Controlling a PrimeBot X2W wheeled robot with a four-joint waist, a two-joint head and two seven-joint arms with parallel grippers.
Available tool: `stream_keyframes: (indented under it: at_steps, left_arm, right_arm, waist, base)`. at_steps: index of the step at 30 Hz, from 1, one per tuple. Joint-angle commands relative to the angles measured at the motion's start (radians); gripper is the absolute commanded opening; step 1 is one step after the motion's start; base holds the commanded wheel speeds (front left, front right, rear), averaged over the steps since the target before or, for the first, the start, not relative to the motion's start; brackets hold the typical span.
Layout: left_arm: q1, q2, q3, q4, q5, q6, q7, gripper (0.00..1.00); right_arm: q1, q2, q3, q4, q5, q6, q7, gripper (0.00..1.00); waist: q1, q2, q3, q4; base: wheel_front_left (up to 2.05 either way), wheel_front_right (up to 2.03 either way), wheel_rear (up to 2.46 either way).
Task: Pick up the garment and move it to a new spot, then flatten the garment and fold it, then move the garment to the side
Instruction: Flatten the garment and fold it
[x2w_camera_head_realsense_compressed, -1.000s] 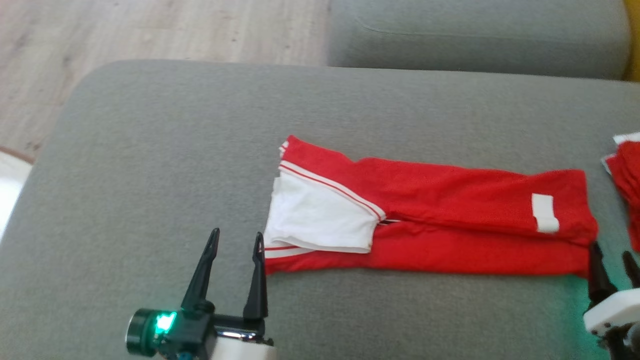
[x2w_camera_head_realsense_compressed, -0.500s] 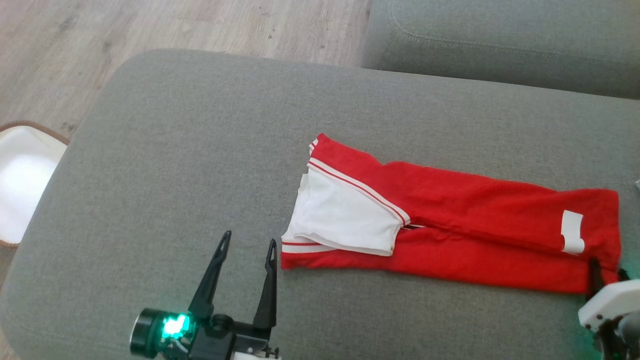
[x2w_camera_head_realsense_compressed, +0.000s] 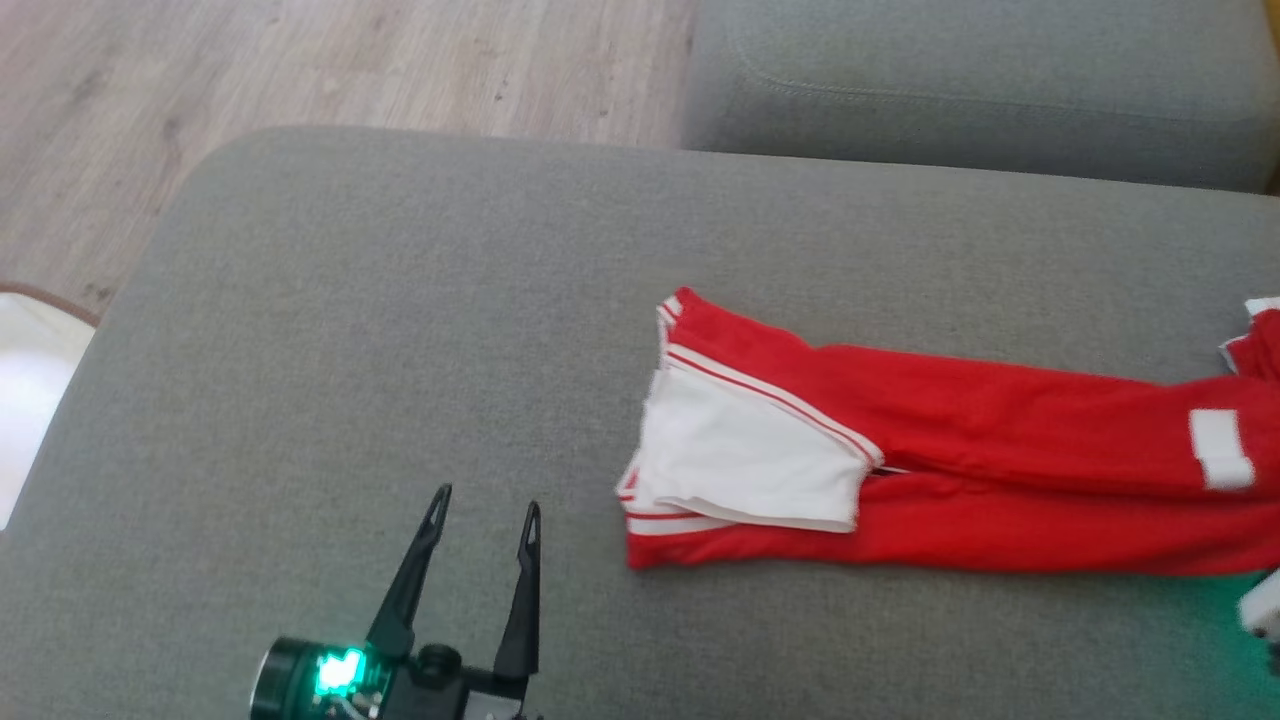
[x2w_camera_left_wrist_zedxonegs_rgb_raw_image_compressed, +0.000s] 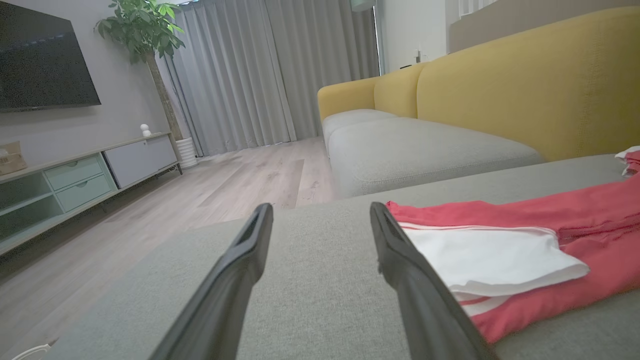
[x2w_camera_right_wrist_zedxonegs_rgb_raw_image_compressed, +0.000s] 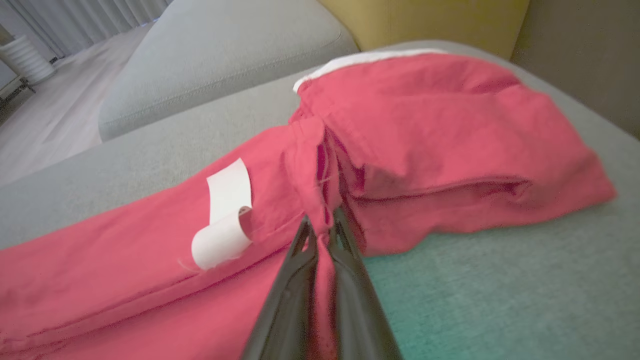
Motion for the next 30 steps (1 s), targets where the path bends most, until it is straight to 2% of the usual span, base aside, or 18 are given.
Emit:
stream_keyframes:
  at_steps: [1, 5, 9, 16, 17, 22, 30]
  left_arm:
    - [-0.013, -0.005, 0.037, -0.019, 0.007, 0.004, -0.009, 1.0]
    - [-0.007, -0.007, 0.036, -0.001, 0.008, -0.006, -0.009, 1.0]
    - [-0.001, -0.008, 0.034, 0.017, 0.007, -0.017, -0.009, 1.0]
    - [0.004, -0.016, 0.03, 0.042, -0.001, -0.042, -0.009, 1.0]
    - [0.004, -0.016, 0.03, 0.042, -0.001, -0.042, -0.009, 1.0]
    - [-0.001, -0.03, 0.029, 0.056, -0.004, -0.055, -0.009, 1.0]
    - [-0.019, -0.051, 0.023, 0.076, -0.001, -0.076, -0.009, 1.0]
  right_arm:
    - [-0.008, -0.045, 0.022, -0.058, 0.022, 0.003, -0.017, 0.0]
    - [-0.012, -0.043, 0.068, -0.164, 0.053, 0.003, -0.017, 0.0]
    - [-0.009, -0.014, 0.138, -0.306, 0.059, 0.003, -0.005, 0.0]
    - [-0.03, 0.089, 0.278, -0.497, 0.058, 0.003, 0.071, 0.0]
    - [-0.03, 0.089, 0.278, -0.497, 0.058, 0.003, 0.071, 0.0]
    - [-0.058, 0.167, 0.386, -0.508, 0.073, 0.003, 0.099, 0.0]
    - [-0.126, 0.227, 0.55, -0.41, 0.1, 0.003, 0.097, 0.0]
  waist:
    - [-0.0001, 0.0, -0.006, -0.007]
    - [-0.0001, 0.0, -0.018, -0.013]
    - [-0.0001, 0.0, -0.036, -0.007]
    - [-0.0001, 0.0, -0.053, 0.024]
    - [-0.0001, 0.0, -0.053, 0.024]
    - [-0.0001, 0.0, -0.05, 0.062]
    - [-0.0001, 0.0, -0.027, 0.118]
  base:
    - [0.0, 0.0, 0.0]
    - [0.0, 0.0, 0.0]
    - [0.0, 0.0, 0.0]
    - [0.0, 0.0, 0.0]
    - [0.0, 0.0, 0.0]
    - [0.0, 0.0, 0.0]
    - [0.0, 0.0, 0.0]
